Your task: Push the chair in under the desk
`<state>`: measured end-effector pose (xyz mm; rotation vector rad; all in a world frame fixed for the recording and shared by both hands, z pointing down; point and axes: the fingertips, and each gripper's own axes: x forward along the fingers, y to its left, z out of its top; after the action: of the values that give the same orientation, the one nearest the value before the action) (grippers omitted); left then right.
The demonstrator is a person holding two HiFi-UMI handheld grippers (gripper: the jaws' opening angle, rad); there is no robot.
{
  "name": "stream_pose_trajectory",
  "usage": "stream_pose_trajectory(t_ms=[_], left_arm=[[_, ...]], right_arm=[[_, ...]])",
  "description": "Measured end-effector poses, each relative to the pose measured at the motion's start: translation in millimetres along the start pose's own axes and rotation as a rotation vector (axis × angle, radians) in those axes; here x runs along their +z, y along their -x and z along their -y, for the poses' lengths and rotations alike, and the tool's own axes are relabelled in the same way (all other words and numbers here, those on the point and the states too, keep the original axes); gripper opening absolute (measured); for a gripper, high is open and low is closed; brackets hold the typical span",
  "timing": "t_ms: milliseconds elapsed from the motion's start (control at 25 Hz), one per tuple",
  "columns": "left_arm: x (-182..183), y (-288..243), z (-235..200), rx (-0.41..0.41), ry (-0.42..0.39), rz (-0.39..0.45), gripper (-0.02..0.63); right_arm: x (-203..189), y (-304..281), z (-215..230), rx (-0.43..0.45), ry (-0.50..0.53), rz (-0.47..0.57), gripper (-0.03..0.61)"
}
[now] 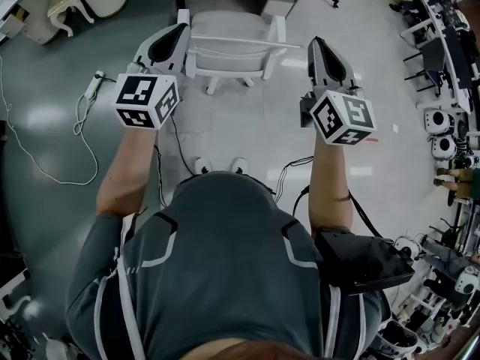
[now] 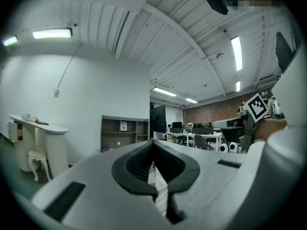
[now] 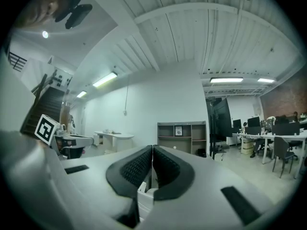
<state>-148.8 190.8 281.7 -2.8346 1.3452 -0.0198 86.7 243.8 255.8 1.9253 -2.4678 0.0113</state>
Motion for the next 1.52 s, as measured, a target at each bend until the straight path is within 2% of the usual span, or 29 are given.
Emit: stream_pose_trajectory(t_ms=[400,600,720,840,1160,1400,1440,1520], left_arm=[[-16,16,-22,0.016,-0.004,-0.006,0.005],[-18,12,-17,-0.021,-0.050,-0.012,0.005],[-26,9,-22,-0.011,-0.071,-0.028,0.005],[-35,3,-36,0.021,-0.053,-0.041,0.005],[-55,-47,-54,0.059,-0.034,-0.080,0.005],[-83,-115,-60,-0.003,-0.068,-0.178,0.005],[-87,-129,-60,-0.017,-0.079,-0.197,0.005],[-97,-155,-58,-0.052,-0.105,-0.244,0.005]], right_arm=[[-8,-6,-30,-0.006,0.037,-0.012,0.026],[-6,-9,-26,-0.011,0.047,-0.013,0.028],[-21,-16,-19,-0.003,0.045,-0.026,0.028],[-42,-34,-7,0.005,0.022,-0.058,0.028],[-67,-105,27,0.106,0.051,-0.109,0.029],[-99,-160,64,0.202,0.049,-0.181,0.035],[-104,-169,69,0.227,0.051,-0.193,0.048],[-116,-184,78,0.283,0.063,-0.219,0.120]])
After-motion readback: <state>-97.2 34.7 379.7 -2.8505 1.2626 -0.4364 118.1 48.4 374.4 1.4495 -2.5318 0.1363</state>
